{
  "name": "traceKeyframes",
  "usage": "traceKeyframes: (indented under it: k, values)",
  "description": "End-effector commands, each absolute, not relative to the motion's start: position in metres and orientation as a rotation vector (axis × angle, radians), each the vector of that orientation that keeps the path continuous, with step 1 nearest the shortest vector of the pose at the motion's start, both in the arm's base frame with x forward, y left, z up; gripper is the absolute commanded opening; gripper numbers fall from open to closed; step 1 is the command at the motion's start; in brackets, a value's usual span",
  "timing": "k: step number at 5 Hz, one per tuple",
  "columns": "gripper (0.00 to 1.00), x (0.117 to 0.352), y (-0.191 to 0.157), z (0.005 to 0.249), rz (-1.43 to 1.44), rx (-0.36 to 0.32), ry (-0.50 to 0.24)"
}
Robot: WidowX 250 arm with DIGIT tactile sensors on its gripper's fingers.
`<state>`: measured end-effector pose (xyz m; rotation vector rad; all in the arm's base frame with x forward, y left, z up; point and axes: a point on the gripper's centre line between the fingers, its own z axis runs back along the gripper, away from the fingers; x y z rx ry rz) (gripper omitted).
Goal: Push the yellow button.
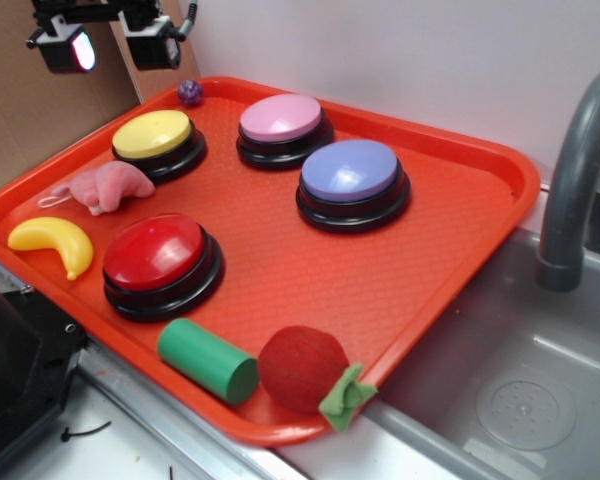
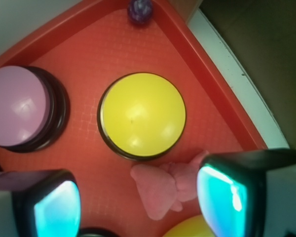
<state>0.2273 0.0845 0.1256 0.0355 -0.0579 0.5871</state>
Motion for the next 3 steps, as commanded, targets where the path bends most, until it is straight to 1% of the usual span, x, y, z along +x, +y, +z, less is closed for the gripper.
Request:
traceKeyframes:
  k: [1, 3]
  values:
    - [1.0, 0.214, 0.078, 0.153, 0.547, 0.059, -0.147]
    - [1.0, 0.206, 0.075, 0.168, 0.515, 0.034, -0.16]
